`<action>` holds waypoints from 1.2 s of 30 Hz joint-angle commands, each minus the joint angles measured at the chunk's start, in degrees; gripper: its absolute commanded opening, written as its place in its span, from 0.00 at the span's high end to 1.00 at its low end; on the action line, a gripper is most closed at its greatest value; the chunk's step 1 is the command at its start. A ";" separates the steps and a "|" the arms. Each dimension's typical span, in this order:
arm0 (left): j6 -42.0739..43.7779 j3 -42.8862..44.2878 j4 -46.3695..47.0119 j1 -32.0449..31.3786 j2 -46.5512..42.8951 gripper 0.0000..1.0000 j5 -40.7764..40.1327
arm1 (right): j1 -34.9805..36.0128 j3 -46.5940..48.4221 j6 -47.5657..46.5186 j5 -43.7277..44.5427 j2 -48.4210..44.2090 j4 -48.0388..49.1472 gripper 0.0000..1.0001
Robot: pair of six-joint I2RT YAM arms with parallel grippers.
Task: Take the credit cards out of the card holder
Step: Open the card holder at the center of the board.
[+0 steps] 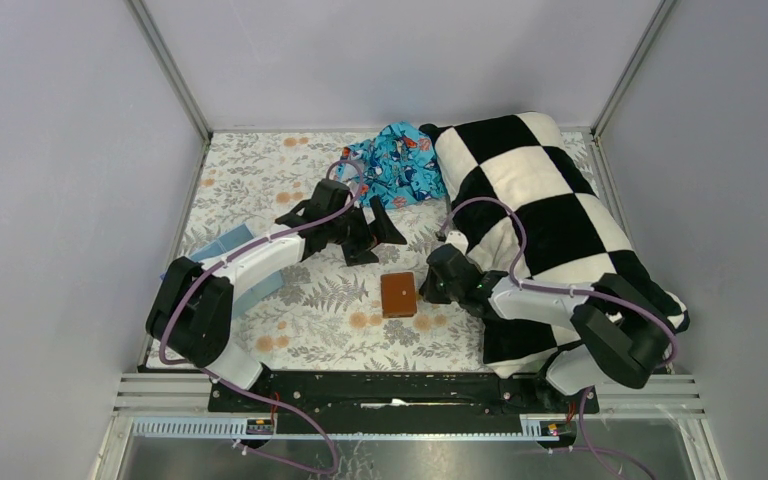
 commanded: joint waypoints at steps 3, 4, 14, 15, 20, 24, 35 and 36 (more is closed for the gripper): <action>2.04 1.57 -1.34 0.45 -1.78 0.01 -0.10 | 0.48 4.20 -5.00 0.03 -7.26 -2.42 1.00; 2.68 1.90 -2.24 0.92 -2.23 0.01 -0.38 | 0.50 5.08 -5.60 -0.60 -7.66 -2.80 1.00; 6.05 -1.22 -4.55 6.35 -6.98 0.01 -3.36 | 2.03 12.24 -10.09 -12.15 -4.52 -4.27 1.00; 5.92 -1.78 -4.08 6.36 -7.54 0.01 -3.58 | 2.10 12.74 -9.71 -13.00 -4.14 -4.17 1.00; 3.88 -4.28 -1.26 6.36 -8.84 0.01 -3.35 | 2.07 14.35 -8.15 -13.69 -1.44 -4.52 1.00; 4.00 -4.91 1.91 6.37 -7.39 0.01 2.74 | 2.05 14.61 -8.18 -12.57 -0.81 -6.05 1.00; 2.69 -6.54 6.46 6.40 -12.15 0.01 4.12 | 2.09 14.11 -7.17 -10.64 -4.37 -5.41 1.00; 2.80 -6.44 6.52 6.36 -12.36 0.01 4.16 | 2.09 14.25 -6.89 -10.67 -4.70 -5.39 1.00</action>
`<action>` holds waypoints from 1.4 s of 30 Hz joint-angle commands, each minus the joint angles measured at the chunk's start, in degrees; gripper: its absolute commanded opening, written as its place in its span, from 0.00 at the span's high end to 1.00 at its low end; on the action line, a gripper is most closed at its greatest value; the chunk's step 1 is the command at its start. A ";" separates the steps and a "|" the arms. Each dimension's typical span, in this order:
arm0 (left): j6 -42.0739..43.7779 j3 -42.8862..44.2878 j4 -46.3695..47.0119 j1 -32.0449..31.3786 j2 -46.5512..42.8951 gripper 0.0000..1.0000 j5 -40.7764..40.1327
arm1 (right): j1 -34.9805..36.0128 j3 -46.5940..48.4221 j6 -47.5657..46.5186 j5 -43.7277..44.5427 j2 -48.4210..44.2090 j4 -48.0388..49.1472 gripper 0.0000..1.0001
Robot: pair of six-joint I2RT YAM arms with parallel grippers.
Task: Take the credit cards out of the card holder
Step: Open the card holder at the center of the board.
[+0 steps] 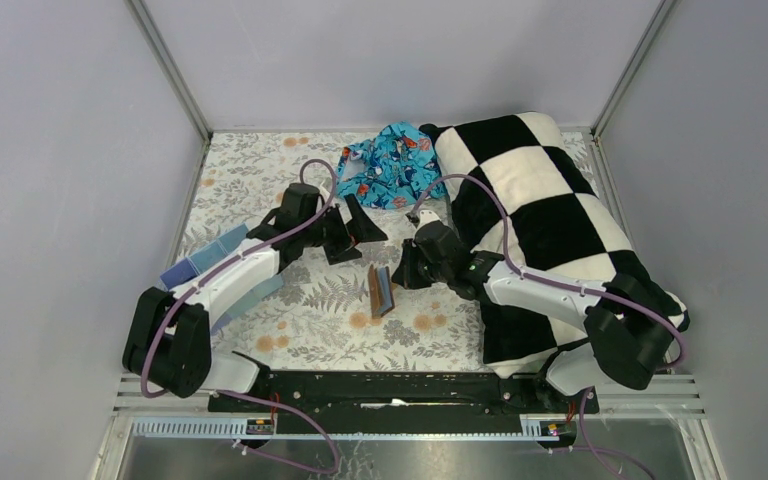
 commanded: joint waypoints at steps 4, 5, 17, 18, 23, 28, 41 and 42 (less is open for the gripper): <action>0.18 1.08 4.75 -0.07 -3.27 0.01 3.30 | 1.23 2.48 1.01 1.64 -4.41 -0.06 1.00; 0.43 1.32 4.67 -0.07 -3.16 0.01 3.39 | 1.76 2.91 0.50 2.80 -4.60 -0.23 1.00; -7.18 -4.25 16.98 0.14 1.82 0.01 8.97 | 2.02 -1.34 2.13 7.14 -4.05 0.25 1.00; -6.92 -3.95 16.43 0.19 2.42 0.01 8.62 | 1.29 -1.89 2.59 7.23 -4.42 0.67 1.00; -5.55 -3.43 13.18 0.20 4.24 0.01 6.52 | -1.26 -6.05 3.86 8.52 -8.40 0.39 1.00; -3.14 -3.05 11.23 0.65 3.66 0.01 3.14 | -3.08 -11.98 3.31 14.11 -11.54 -1.68 1.00; -3.22 1.49 9.55 0.20 8.60 0.01 8.79 | -5.45 -17.97 4.05 16.53 -3.35 -1.94 0.97; -3.43 1.65 9.55 0.13 8.74 0.02 8.89 | -5.48 -17.65 3.78 16.59 -3.51 -2.42 0.88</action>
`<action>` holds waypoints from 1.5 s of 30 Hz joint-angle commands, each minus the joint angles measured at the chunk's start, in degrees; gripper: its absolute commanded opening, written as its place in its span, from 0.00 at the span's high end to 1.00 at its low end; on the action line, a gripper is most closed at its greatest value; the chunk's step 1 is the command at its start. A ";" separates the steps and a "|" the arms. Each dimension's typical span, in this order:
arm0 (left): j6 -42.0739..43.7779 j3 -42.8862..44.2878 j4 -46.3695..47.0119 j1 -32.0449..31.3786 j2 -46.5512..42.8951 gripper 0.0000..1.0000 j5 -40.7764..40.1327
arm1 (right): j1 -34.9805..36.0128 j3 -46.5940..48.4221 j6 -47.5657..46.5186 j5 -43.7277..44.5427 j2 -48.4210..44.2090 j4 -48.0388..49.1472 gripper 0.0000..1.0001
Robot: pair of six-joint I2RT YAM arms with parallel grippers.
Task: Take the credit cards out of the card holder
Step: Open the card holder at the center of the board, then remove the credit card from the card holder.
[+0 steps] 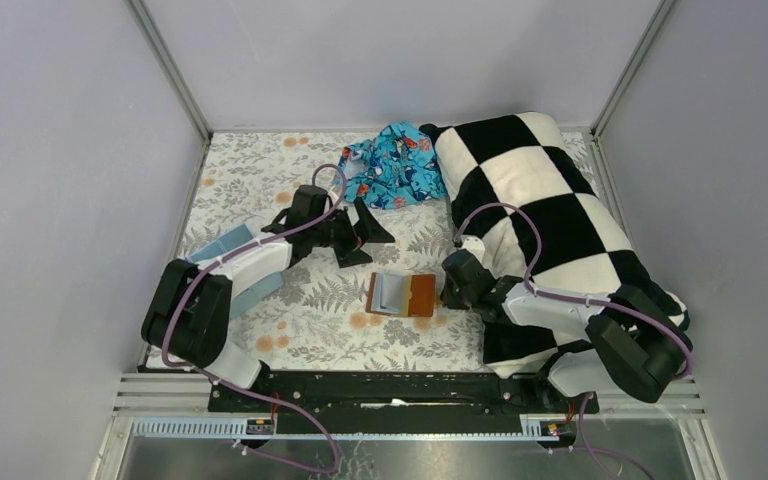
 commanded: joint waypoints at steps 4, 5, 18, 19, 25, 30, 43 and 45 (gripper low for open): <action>0.36 3.61 0.03 -0.73 1.31 0.01 1.99 | -0.67 1.50 -1.23 2.56 -1.84 -5.35 0.67; 0.58 3.83 -0.45 -0.82 1.57 0.01 1.92 | -0.68 1.93 -1.27 2.49 -2.85 -5.98 0.65; 1.87 2.16 -1.58 -1.56 3.59 0.01 0.29 | -0.67 9.92 -3.55 -0.57 -11.63 -9.31 0.48; 1.89 2.12 -1.58 -1.59 3.57 0.01 0.24 | -0.68 10.53 -3.52 -0.97 -11.64 -9.42 0.44; 1.81 1.59 -1.52 -1.63 3.72 0.01 0.02 | -0.68 12.61 -3.74 -5.32 -11.53 -7.27 0.27; 2.80 2.60 -3.30 -1.20 4.08 0.01 -0.43 | 0.73 12.77 -3.05 -11.10 -10.29 -2.86 0.29; 1.69 2.08 -2.99 -0.59 5.41 0.01 1.39 | 4.56 13.02 -0.97 -16.91 -1.47 6.23 0.74; 1.47 1.89 -3.00 -0.57 5.56 0.01 1.50 | 4.46 11.95 -0.18 -15.50 0.52 5.93 0.74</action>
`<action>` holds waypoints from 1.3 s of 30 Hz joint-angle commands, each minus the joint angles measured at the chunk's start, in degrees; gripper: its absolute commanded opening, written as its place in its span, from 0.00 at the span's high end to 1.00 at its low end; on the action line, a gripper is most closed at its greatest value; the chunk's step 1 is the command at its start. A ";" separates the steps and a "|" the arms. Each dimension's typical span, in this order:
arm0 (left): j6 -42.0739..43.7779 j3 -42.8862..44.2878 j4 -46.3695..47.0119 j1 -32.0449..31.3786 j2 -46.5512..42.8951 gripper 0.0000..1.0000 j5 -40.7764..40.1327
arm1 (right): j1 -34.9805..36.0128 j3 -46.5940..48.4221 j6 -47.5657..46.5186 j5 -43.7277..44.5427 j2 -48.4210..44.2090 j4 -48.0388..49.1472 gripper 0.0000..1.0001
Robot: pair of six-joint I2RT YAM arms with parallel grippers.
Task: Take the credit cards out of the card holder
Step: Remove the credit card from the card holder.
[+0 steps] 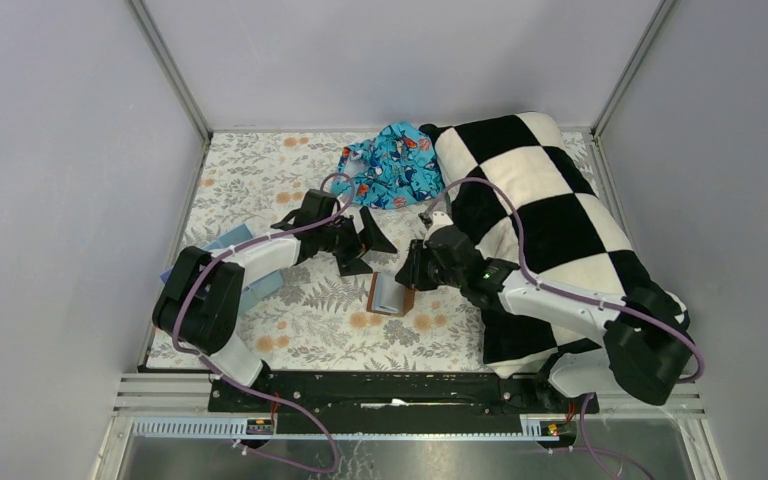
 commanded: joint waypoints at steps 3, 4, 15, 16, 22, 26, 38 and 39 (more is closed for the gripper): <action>-0.52 -0.24 1.62 0.46 0.44 0.01 1.31 | -1.16 -3.78 4.28 1.16 4.16 2.86 0.79; -0.38 -0.44 1.73 0.40 0.35 0.01 1.47 | -1.49 -5.33 5.16 1.68 3.76 3.74 0.80; 1.64 -0.25 2.93 -1.40 1.20 0.01 3.43 | -6.21 -11.69 6.49 3.33 3.57 4.79 0.79; 1.56 -0.25 3.07 -1.65 1.21 0.01 3.53 | -6.78 -12.14 6.61 2.60 4.05 5.65 0.79; 1.38 0.37 3.28 -3.80 2.85 0.01 4.30 | -8.57 -12.32 7.20 -2.13 9.01 8.25 0.80; 0.78 -0.13 2.63 -4.06 2.10 0.01 3.12 | -9.14 -12.59 7.85 -2.79 10.08 9.16 0.80; -2.12 0.67 -0.16 -7.32 0.29 0.01 -2.30 | -9.65 -12.51 7.93 -4.06 11.25 9.88 0.78; -2.18 0.76 -0.02 -7.43 0.63 0.01 -2.13 | -9.67 -12.49 7.88 -4.10 11.18 9.83 0.77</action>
